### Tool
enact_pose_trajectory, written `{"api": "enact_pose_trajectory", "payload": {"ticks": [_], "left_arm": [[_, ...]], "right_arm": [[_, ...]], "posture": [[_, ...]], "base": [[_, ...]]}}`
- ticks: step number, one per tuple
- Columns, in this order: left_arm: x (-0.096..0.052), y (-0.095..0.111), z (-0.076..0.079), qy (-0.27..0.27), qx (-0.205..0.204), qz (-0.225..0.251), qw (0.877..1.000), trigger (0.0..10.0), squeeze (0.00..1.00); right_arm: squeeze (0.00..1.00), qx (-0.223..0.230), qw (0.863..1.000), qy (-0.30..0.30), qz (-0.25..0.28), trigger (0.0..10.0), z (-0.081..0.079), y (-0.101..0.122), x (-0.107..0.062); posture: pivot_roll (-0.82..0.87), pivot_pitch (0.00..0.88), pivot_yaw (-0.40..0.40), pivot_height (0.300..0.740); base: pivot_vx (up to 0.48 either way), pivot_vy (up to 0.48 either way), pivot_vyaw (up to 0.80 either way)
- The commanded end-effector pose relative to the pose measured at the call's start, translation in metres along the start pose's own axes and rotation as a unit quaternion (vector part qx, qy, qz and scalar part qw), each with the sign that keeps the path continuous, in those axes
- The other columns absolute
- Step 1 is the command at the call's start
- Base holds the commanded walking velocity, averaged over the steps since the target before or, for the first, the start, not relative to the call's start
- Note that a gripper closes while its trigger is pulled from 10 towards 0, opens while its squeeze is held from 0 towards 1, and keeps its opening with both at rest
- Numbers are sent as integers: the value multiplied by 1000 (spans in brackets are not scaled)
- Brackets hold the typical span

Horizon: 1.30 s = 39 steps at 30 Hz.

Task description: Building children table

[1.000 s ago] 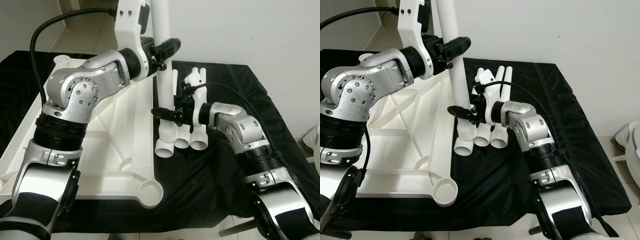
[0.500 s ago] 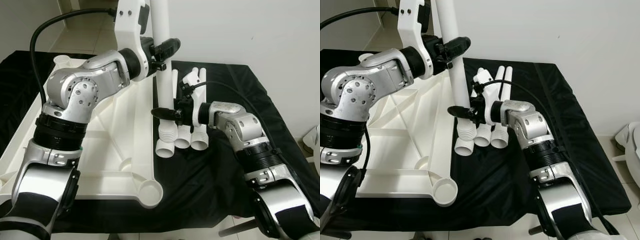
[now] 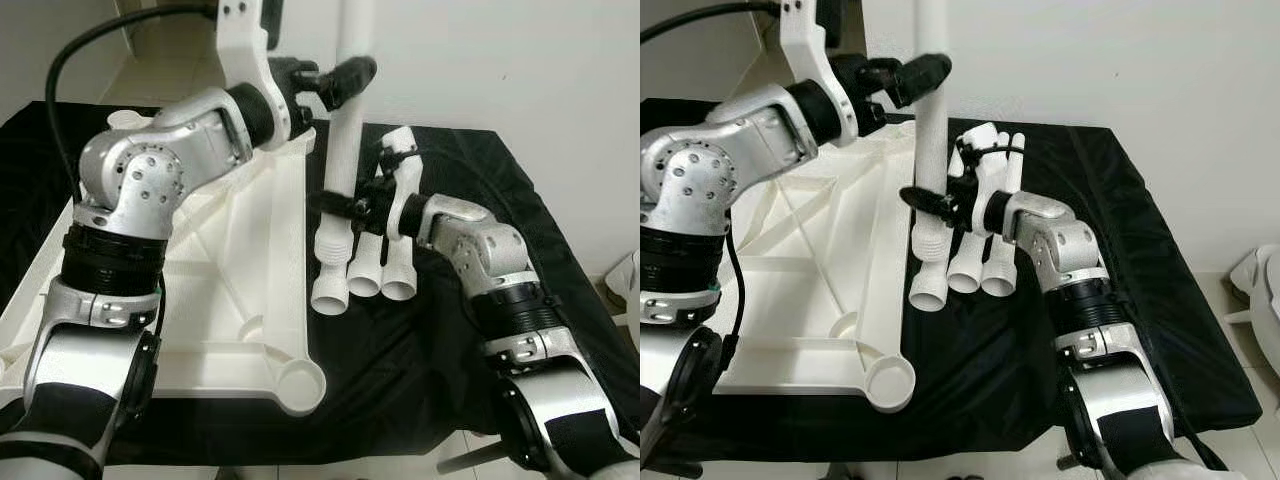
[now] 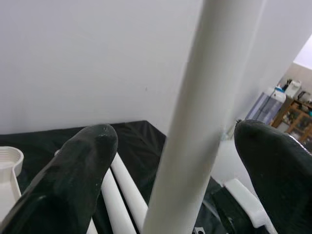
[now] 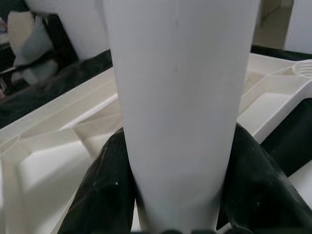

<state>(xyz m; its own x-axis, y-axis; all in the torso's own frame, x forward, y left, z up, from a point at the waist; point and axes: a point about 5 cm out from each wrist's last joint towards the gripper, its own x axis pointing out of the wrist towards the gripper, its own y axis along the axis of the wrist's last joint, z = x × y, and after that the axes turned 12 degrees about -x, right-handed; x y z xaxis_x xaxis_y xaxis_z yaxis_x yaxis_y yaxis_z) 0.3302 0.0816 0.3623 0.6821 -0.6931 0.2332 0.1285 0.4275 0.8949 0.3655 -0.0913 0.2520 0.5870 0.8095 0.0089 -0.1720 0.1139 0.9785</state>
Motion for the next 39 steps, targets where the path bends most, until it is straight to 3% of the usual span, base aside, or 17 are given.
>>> {"api": "enact_pose_trajectory", "payload": {"ticks": [1, 5, 9, 11, 14, 16, 18, 23, 28, 30, 31, 36, 39], "left_arm": [[-4, 5, 10, -125, -2, -18, 992, 10000, 0], [-9, 8, 0, -102, -7, -6, 995, 10000, 0], [-18, 2, -21, -45, -7, 2, 999, 10000, 0], [-27, -10, -38, 0, -2, -1, 1000, 10000, 0], [-30, -15, -43, 15, 0, -4, 1000, 10000, 0], [-39, -31, -60, 58, 0, -11, 998, 10000, 0], [-40, -33, -62, 63, -1, -11, 998, 10000, 0], [-56, -61, -83, 109, -3, -42, 993, 10000, 0], [-63, -76, -89, 119, 24, -62, 991, 10000, 0], [-69, -86, -90, 109, 54, -84, 989, 10000, 0], [-71, -90, -88, 102, 88, -90, 987, 10000, 0], [-78, -96, -86, 81, 112, -108, 985, 10000, 0], [-86, -98, -92, 89, 123, -112, 982, 10000, 0]], "right_arm": [[0, 9, 999, -31, 26, 10000, 7, 6, -2], [0, 24, 997, -65, 40, 10000, 14, 7, -5], [0, 41, 990, -121, 57, 10000, 22, 3, -13], [0, 55, 983, -157, 72, 10000, 25, 1, -19], [0, 59, 981, -169, 77, 10000, 26, 0, -21], [0, 69, 974, -196, 91, 10000, 28, -2, -27], [0, 70, 973, -201, 93, 10000, 28, -2, -28], [0, 80, 964, -234, 102, 10000, 30, -9, -37], [0, 83, 960, -247, 102, 10000, 30, -13, -41], [0, 87, 958, -254, 102, 10000, 29, -17, -43], [0, 84, 957, -258, 102, 10000, 29, -18, -45], [0, 82, 956, -264, 100, 10000, 29, -19, -47], [0, 79, 955, -268, 97, 10000, 30, -20, -49]], "posture": [[21, 75, -68, 740], [23, 74, -67, 740], [23, 71, -63, 740], [21, 65, -56, 740], [21, 65, -56, 740], [21, 64, -52, 740], [21, 64, -52, 740], [15, 56, -41, 740], [16, 54, -39, 740], [14, 54, -39, 740], [12, 53, -37, 740], [9, 54, -37, 740], [6, 54, -35, 740]], "base": [[0, 0, 0], [0, 0, 0], [0, 0, 0], [0, 0, 0], [0, 0, 0], [0, 0, 0], [0, 0, 0], [0, 0, 0], [0, 0, 0], [0, 0, 0], [0, 0, 0], [0, 0, 0], [0, 0, 0]]}}
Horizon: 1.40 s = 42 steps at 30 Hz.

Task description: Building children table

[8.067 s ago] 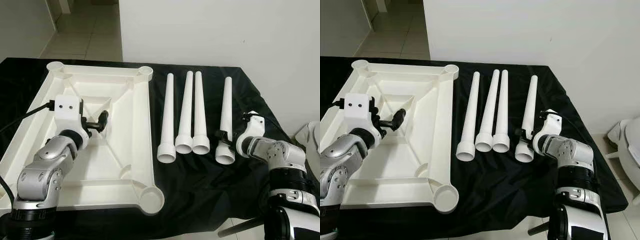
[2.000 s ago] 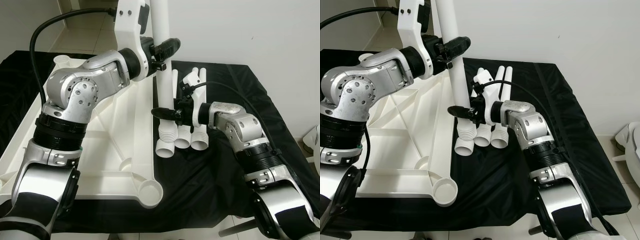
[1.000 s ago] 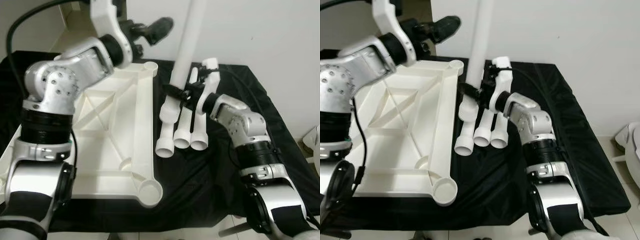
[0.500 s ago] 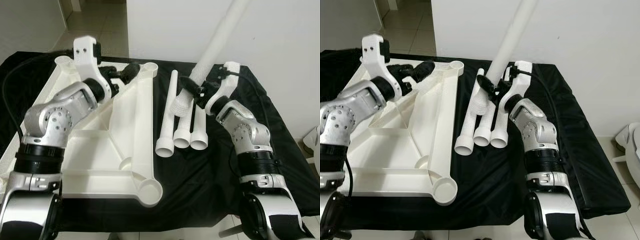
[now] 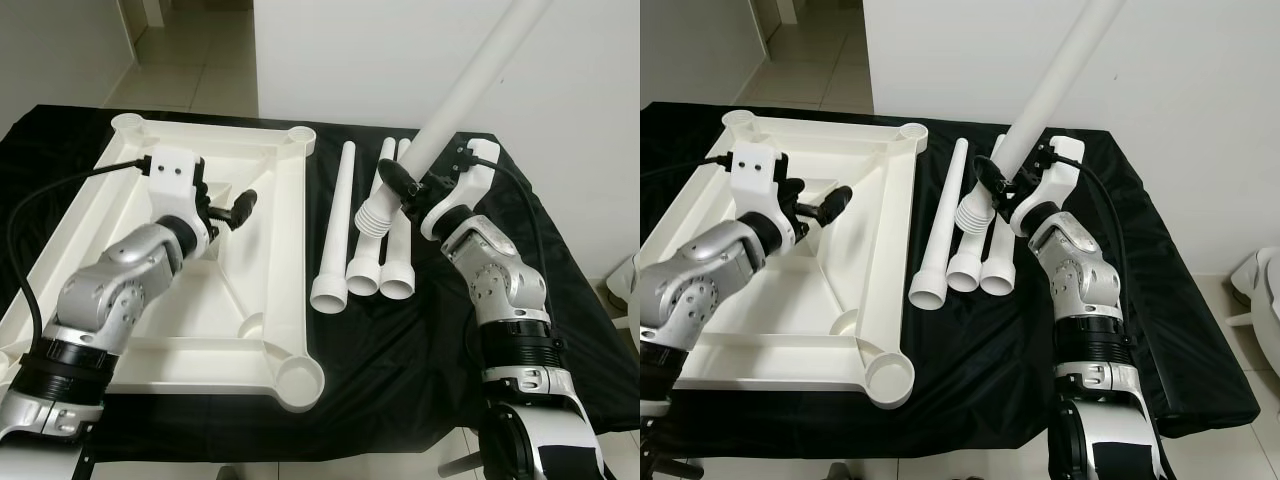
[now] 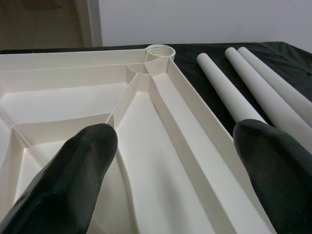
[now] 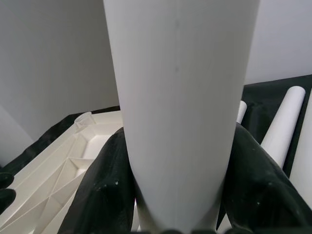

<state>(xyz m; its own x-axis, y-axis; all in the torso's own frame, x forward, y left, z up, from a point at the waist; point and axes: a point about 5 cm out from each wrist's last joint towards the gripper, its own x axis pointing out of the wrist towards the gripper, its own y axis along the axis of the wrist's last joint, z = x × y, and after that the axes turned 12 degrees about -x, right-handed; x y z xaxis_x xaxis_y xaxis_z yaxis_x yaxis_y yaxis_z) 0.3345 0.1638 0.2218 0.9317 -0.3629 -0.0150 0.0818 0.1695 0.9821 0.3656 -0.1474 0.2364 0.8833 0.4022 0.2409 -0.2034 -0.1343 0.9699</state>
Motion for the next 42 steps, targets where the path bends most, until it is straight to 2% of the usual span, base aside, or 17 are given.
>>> {"api": "enact_pose_trajectory", "payload": {"ticks": [1, 6, 9, 11, 14, 18, 20, 23, 25, 29, 33, 38, 40, 42], "left_arm": [[-11, -8, 5, -152, 28, -40, 987, 10000, 0], [-24, -15, -7, -153, 68, -53, 984, 10000, 0], [-34, -22, -17, -148, 117, -67, 980, 10000, 0], [-35, -23, -19, -146, 123, -71, 979, 10000, 0], [-48, -27, -23, -169, 153, -87, 970, 10000, 0], [-59, -33, -26, -193, 155, -117, 962, 10000, 0], [-59, -33, -26, -193, 155, -117, 962, 10000, 0], [-68, -42, -30, -219, 179, -150, 947, 10000, 0], [-68, -45, -30, -221, 191, -157, 943, 10000, 0], [-68, -50, -32, -219, 184, -175, 942, 10000, 0], [-71, -59, -36, -223, 222, -198, 928, 10000, 0], [-78, -63, -40, -235, 212, -226, 921, 10000, 0], [-82, -65, -42, -237, 222, -242, 914, 10000, 0], [-83, -66, -43, -237, 226, -246, 912, 10000, 0]], "right_arm": [[0, -10, 1000, -8, 7, 10000, 3, 2, -4], [0, -16, 1000, -15, 5, 10000, 7, 1, -8], [0, -20, 1000, -19, 4, 10000, 9, 1, -10], [0, -21, 1000, -19, 3, 10000, 10, 1, -11], [0, -29, 999, -23, 2, 10000, 13, 2, -12], [0, -31, 999, -25, 1, 10000, 16, 3, -13], [0, -31, 999, -25, 1, 10000, 16, 3, -13], [0, -35, 999, -22, 2, 10000, 16, 4, -12], [0, -37, 999, -22, 3, 10000, 16, 6, -12], [0, -38, 999, -21, 4, 10000, 16, 7, -11], [0, -39, 999, -23, 4, 10000, 17, 8, -11], [0, -42, 999, -24, 1, 10000, 19, 7, -13], [0, -42, 999, -24, 1, 10000, 19, 7, -13], [0, -43, 999, -24, 1, 10000, 19, 8, -13]], "posture": [[2, 56, -33, 740], [1, 59, -35, 740], [0, 64, -38, 740], [0, 64, -38, 740], [1, 70, -41, 740], [4, 78, -42, 740], [4, 78, -42, 740], [9, 84, -39, 740], [9, 85, -36, 740], [6, 85, -34, 740], [2, 92, -31, 740], [4, 96, -30, 740], [6, 98, -31, 740], [7, 99, -30, 740]], "base": [[0, 0, 0], [0, 0, 0], [0, 0, 0], [0, 0, 0], [0, 0, 0], [0, 0, 0], [0, 0, 0], [0, 0, 0], [0, 0, 0], [0, 0, 0], [0, 0, 0], [0, 0, 0], [0, 0, 0], [0, 0, 0]]}}
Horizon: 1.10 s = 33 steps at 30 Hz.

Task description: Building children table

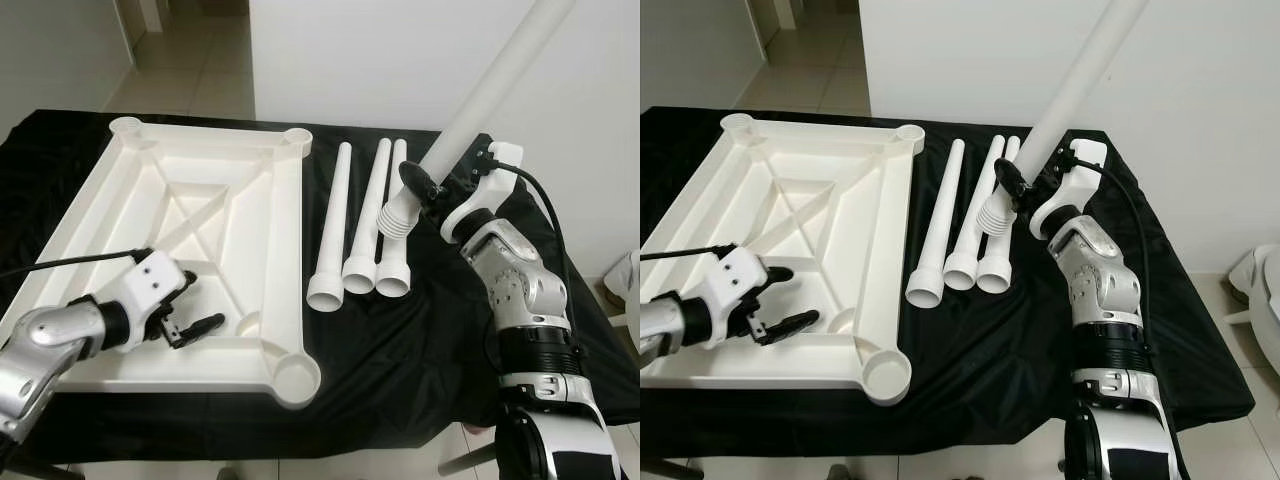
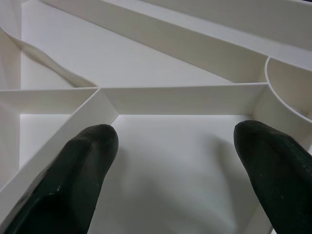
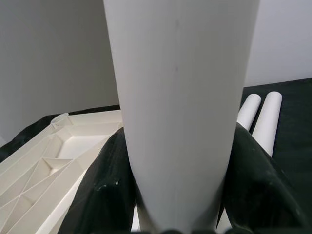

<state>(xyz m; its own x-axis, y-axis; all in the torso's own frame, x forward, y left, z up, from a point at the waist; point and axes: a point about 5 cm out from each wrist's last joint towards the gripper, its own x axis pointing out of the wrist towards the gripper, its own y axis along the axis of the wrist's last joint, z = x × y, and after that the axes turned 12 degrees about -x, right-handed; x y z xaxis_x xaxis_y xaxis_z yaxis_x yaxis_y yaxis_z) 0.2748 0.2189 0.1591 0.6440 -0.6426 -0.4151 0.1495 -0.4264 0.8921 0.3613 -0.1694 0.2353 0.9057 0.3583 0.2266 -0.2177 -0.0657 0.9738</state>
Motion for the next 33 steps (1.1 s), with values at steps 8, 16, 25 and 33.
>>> {"api": "enact_pose_trajectory", "payload": {"ticks": [8, 16, 25, 33], "left_arm": [[-4, -4, 3, -46, -11, -8, 999, 10000, 0], [-11, 15, 10, -89, -52, 50, 993, 10000, 0], [-16, 1, 24, -127, -53, 3, 990, 10000, 0], [-14, -14, 22, -110, -35, -46, 992, 10000, 0]], "right_arm": [[0, -8, 1000, 1, 6, 10000, 1, 3, 1], [0, -6, 1000, 5, 1, 10000, 0, 1, 2], [0, -9, 1000, 9, 0, 10000, 1, 1, 3], [0, -10, 1000, 10, -1, 10000, 1, 1, 3]], "posture": [[10, 105, -30, 740], [15, 109, -31, 740], [23, 113, -33, 740], [20, 116, -30, 740]], "base": [[0, 0, 0], [0, 0, 0], [0, 0, 0], [0, 0, 0]]}}
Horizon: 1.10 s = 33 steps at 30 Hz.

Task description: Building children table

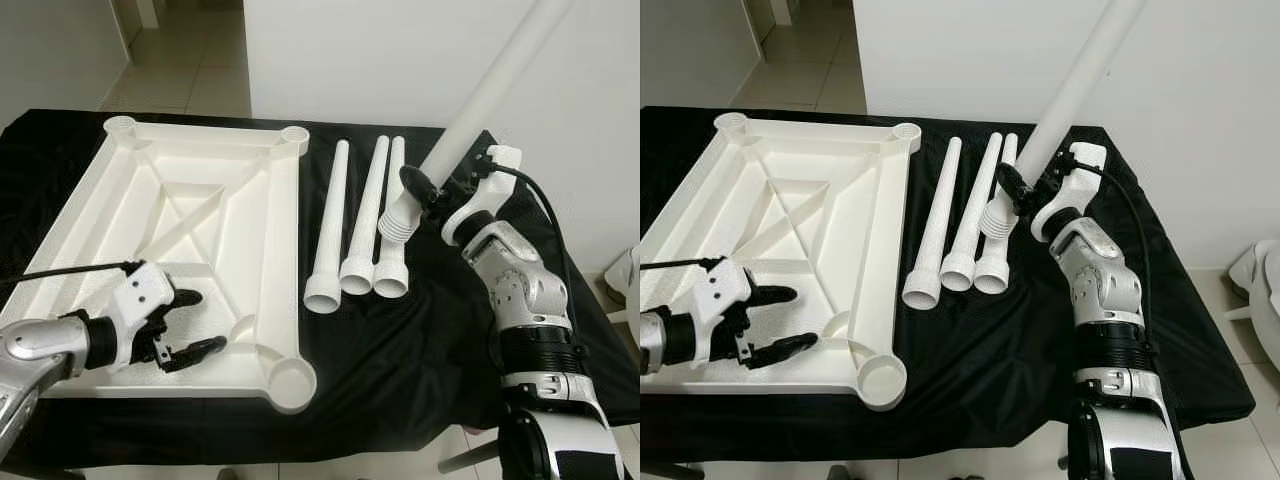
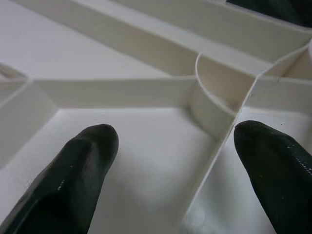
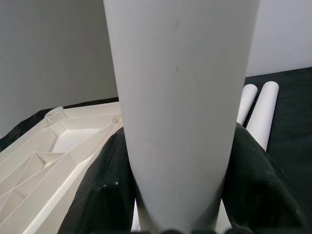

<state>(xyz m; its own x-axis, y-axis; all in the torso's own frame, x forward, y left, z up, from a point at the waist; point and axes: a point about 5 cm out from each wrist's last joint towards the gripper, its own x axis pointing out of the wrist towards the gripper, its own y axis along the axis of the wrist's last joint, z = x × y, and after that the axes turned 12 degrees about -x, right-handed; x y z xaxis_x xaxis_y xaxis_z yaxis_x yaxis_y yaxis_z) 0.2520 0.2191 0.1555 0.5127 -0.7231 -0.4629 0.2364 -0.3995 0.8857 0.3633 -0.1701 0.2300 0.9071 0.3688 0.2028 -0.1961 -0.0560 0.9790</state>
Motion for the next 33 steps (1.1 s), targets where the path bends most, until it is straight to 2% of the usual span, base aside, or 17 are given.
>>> {"api": "enact_pose_trajectory", "payload": {"ticks": [1, 13, 24, 25, 26, 27, 33], "left_arm": [[0, -8, 3, -30, 5, -30, 999, 10000, 0], [14, -9, -9, 36, -1, -47, 998, 10000, 0], [25, -11, -12, 33, -7, -70, 997, 10000, 0], [27, -13, -13, 34, -7, -75, 997, 5412, 0], [27, -13, -13, 34, -7, -75, 997, 5412, 0], [28, -14, -15, 35, -6, -80, 996, 0, 0], [29, -16, -19, 46, -17, -88, 995, 0, 0]], "right_arm": [[0, -10, 1000, 5, 12, 10000, 0, 6, 2], [0, -7, 1000, 6, 6, 10000, -1, 4, 2], [0, -8, 1000, 9, 5, 10000, -1, 5, 3], [0, -8, 1000, 8, 5, 10000, -1, 6, 3], [0, -8, 1000, 8, 5, 10000, -1, 6, 3], [0, -9, 1000, 9, 5, 10000, -1, 5, 2], [0, -8, 1000, 8, 5, 10000, -2, 5, 1]], "posture": [[20, 116, -30, 740], [13, 111, -32, 740], [-2, 96, -28, 740], [-4, 95, -26, 740], [-4, 95, -26, 740], [-6, 92, -25, 740], [-10, 88, -18, 740]], "base": [[0, 0, 0], [0, 0, 0], [0, 0, 0], [0, 0, 0], [0, 0, 0], [0, 0, 0], [0, 0, 0]]}}
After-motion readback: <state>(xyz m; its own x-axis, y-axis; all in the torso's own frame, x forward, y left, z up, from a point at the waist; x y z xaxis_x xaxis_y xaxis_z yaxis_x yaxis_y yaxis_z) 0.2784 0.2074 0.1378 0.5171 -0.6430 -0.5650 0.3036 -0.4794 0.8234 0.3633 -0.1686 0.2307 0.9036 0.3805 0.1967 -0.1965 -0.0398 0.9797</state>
